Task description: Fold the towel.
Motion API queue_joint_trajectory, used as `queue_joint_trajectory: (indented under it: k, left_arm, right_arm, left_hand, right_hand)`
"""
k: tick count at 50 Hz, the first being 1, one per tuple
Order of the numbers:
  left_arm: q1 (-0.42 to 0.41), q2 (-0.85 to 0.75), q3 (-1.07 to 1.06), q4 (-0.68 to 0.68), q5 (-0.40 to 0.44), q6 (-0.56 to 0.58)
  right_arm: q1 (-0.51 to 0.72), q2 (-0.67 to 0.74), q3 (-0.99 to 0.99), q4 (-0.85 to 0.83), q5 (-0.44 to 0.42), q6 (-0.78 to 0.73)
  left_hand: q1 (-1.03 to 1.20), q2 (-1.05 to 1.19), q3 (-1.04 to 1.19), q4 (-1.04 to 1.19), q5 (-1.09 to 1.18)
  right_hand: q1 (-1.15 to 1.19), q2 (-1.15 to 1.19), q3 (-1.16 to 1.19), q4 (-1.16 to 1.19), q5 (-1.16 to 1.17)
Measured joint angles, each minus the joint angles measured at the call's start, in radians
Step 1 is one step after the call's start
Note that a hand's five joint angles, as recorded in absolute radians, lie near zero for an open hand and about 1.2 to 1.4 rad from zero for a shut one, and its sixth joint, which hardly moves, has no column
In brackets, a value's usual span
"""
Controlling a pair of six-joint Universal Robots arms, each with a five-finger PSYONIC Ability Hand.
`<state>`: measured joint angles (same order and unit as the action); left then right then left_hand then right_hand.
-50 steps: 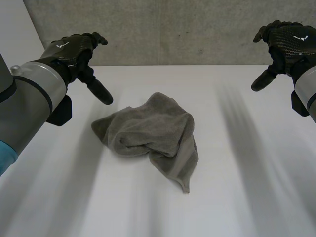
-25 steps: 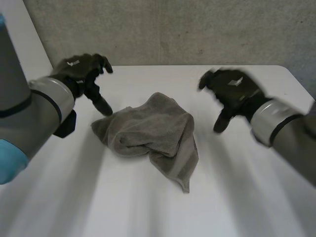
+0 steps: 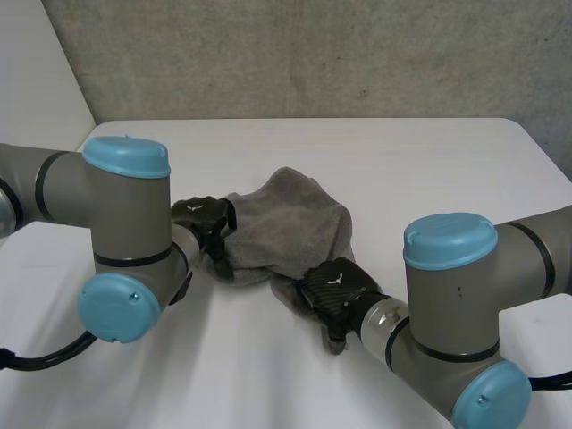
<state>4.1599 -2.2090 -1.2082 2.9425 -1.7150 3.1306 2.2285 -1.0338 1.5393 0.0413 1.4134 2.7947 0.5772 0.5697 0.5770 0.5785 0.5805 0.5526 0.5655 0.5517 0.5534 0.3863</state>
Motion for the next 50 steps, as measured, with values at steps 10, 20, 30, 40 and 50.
queue_joint_trajectory:
  k: [10,20,30,40,50]
  left_arm:
    - [0.002,0.002,-0.035,0.086,-0.003,-0.044]
    - [0.013,0.178,-0.030,0.030,0.010,-0.051]
    - [0.025,0.417,0.001,-0.162,0.095,-0.033]
    - [0.121,0.353,0.004,-0.201,0.232,0.052]
    - [0.169,-0.021,0.157,-0.150,0.184,0.174]
  right_arm:
    - [-0.016,0.003,0.024,-0.148,0.050,0.010]
    - [-0.078,-0.188,0.011,-0.157,0.092,0.006]
    - [-0.234,-0.474,-0.089,0.068,-0.043,-0.002]
    - [-0.366,-0.480,-0.130,0.189,-0.154,-0.002]
    - [-0.363,-0.283,-0.106,0.094,-0.113,0.009]
  left_hand:
    - [0.826,0.878,0.923,0.909,0.869]
    - [0.833,0.879,0.960,0.928,0.884]
    - [0.846,0.887,0.960,0.928,0.892]
    - [0.846,0.884,0.873,0.869,0.888]
    - [0.711,0.707,0.693,0.686,0.696]
  right_hand:
    - [0.780,0.750,0.775,0.780,0.782]
    - [0.780,0.750,0.776,0.780,0.782]
    - [0.780,0.750,0.777,0.780,0.782]
    - [0.780,0.750,0.778,0.780,0.782]
    - [0.780,0.750,0.778,0.780,0.782]
